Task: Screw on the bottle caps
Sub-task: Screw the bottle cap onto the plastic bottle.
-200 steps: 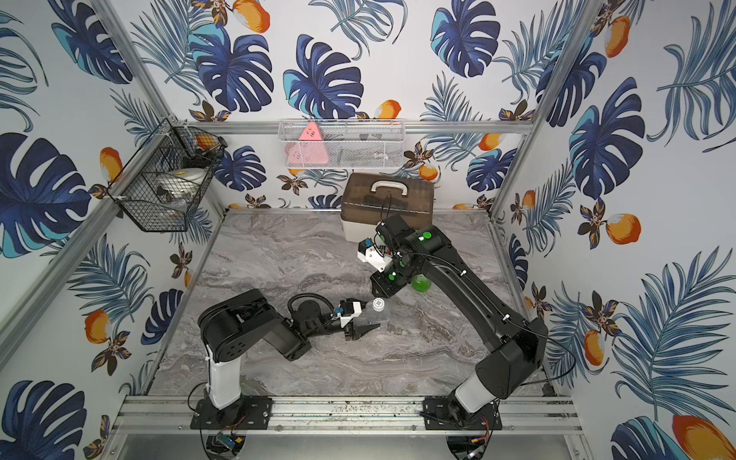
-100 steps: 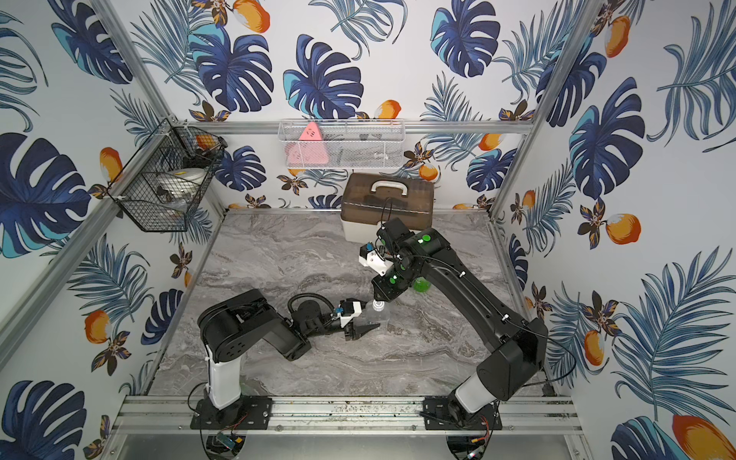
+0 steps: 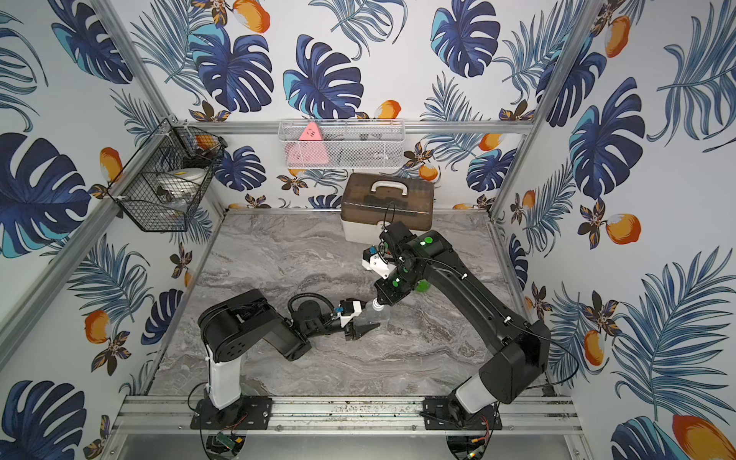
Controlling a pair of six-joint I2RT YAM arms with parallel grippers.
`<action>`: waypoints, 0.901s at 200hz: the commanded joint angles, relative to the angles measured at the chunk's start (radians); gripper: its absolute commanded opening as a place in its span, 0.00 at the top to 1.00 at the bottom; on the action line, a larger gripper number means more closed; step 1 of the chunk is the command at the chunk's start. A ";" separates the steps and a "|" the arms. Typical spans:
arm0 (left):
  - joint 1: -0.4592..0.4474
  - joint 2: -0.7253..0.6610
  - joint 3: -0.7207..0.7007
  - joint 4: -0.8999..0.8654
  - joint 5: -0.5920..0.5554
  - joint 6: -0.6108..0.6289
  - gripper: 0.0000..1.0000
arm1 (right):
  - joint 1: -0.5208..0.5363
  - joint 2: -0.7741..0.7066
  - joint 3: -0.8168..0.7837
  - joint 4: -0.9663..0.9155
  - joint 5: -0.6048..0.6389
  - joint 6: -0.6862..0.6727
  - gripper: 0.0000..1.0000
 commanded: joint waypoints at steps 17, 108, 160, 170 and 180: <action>0.000 0.003 0.000 -0.070 -0.019 0.004 0.37 | 0.000 -0.045 -0.041 -0.043 -0.073 0.029 0.77; 0.002 0.002 0.006 -0.066 -0.010 -0.007 0.37 | -0.100 -0.146 -0.122 0.229 -0.134 0.088 0.63; 0.002 -0.005 0.003 -0.072 -0.014 -0.007 0.37 | -0.101 -0.099 -0.155 0.308 -0.204 0.108 0.66; 0.002 -0.005 0.004 -0.073 -0.014 -0.007 0.37 | -0.100 -0.094 -0.156 0.285 -0.205 0.099 0.67; 0.002 -0.004 0.006 -0.072 -0.014 -0.007 0.37 | -0.101 -0.097 -0.165 0.270 -0.198 0.091 0.67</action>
